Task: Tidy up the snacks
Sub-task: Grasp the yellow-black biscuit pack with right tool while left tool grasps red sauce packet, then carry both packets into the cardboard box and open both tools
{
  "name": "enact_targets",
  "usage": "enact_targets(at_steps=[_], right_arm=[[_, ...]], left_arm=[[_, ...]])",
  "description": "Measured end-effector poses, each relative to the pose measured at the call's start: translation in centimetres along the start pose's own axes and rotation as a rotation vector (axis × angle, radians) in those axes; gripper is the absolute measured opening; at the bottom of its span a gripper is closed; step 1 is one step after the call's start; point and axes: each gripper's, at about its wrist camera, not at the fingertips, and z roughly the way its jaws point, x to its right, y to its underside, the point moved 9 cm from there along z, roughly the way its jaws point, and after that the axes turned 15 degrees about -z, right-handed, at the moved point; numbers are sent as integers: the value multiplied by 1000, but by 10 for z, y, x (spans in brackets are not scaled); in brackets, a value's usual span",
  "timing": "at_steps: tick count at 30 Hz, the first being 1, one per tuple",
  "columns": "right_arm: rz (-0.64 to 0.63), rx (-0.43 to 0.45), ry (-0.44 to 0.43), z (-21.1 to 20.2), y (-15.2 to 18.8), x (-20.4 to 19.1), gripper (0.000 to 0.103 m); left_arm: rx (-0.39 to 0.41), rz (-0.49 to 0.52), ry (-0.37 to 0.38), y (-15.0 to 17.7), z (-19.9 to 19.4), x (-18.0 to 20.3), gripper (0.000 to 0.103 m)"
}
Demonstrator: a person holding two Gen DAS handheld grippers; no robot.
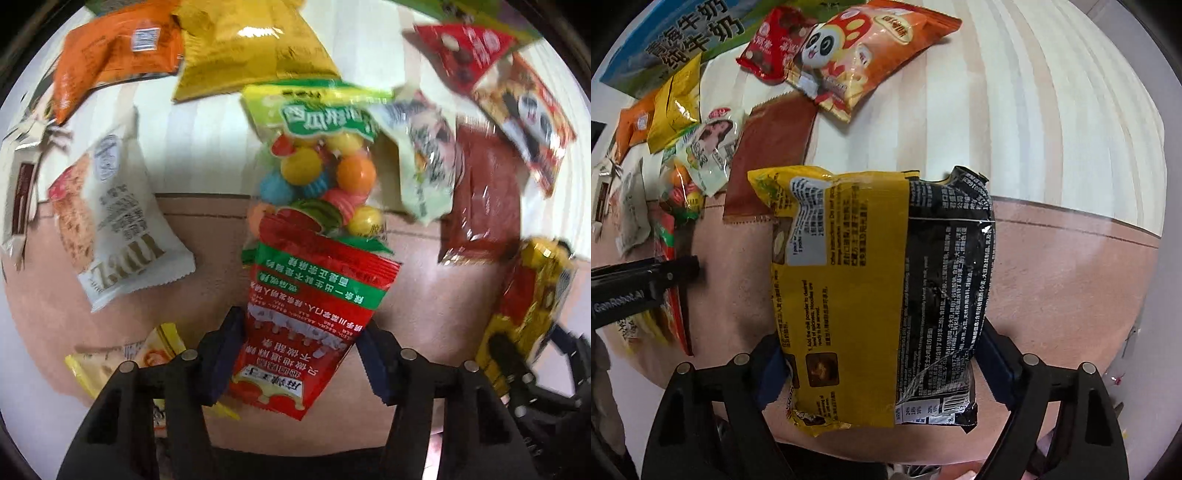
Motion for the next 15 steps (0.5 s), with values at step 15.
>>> enact_targets(at_steps=[15], right_arm=[[86,15,24,50,17,5,89]], left_arm=[[59,138,-37,27,36,-22,50]])
